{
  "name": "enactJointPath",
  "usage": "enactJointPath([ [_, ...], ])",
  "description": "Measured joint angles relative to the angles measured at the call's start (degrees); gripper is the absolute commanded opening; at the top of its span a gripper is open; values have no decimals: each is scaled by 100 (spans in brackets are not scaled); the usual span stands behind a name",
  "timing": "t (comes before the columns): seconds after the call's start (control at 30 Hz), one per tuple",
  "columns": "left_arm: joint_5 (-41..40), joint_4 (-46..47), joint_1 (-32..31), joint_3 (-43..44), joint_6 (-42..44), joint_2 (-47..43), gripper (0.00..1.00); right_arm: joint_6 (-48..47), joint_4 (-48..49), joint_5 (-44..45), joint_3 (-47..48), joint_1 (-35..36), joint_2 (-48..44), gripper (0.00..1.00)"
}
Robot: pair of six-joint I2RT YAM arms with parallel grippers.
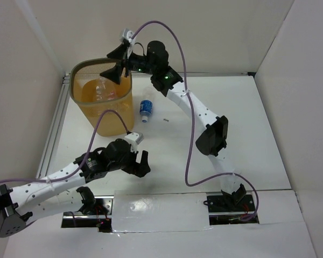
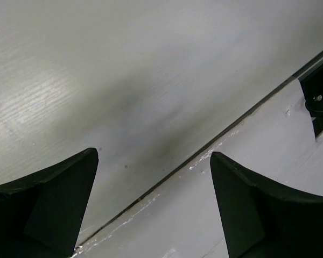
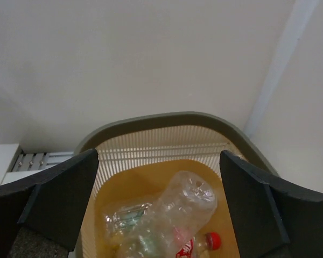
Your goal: Put the plastic bottles in the bin
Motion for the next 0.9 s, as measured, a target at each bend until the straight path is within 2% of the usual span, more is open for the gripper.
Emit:
enactJointPath([
  [0.13, -376, 116, -317, 402, 289, 544, 99, 271, -7, 367, 284, -332, -28, 100],
  [0.2, -658, 203, -527, 664, 448, 925, 99, 361, -52, 638, 332, -612, -192, 88],
  [0.23, -815, 247, -603, 841, 551, 1167, 99, 396, -127, 758, 330, -804, -306, 74],
  [0.27, -997, 306, -684, 1069, 610, 1478, 99, 420, -195, 920, 297, -1047, -463, 35],
  [0.3, -1158, 389, -719, 1261, 688, 1770, 99, 428, -308, 1106, 219, -1316, -664, 18],
  [0.37, -1545, 459, -730, 1753, 752, 2411, 98, 542, -562, 1325, -129, -2035, -1150, 0],
  [0.4, -1700, 518, -695, 1963, 763, 2688, 98, 555, -697, 1388, -337, -2409, -1412, 0],
  [0.43, -1864, 562, -647, 2190, 804, 2983, 98, 557, -850, 1436, -603, -2872, -1694, 4],
  [0.47, -2020, 566, -590, 2424, 846, 3248, 97, 542, -986, 1432, -857, -3316, -1937, 12],
  [0.5, -2168, 584, -509, 2704, 863, 3545, 97, 503, -1119, 1429, -1128, -3759, -2168, 37],
  [0.53, -2295, 612, -433, 2942, 872, 3803, 97, 442, -1303, 1394, -1475, -4148, -2413, 46],
  [0.63, -2809, 514, -229, 3851, 861, 4651, 96, 55, -1893, 1014, -2511, -4883, -3008, 61],
  [0.8, -3560, -9, 111, 5451, 538, 5943, 96, -778, -2726, 273, -4944, -5285, -3945, 66],
  [0.9, -3899, -348, 328, 6078, 396, 6516, 97, -1226, -3077, 7, -6142, -5421, -4437, 67],
])
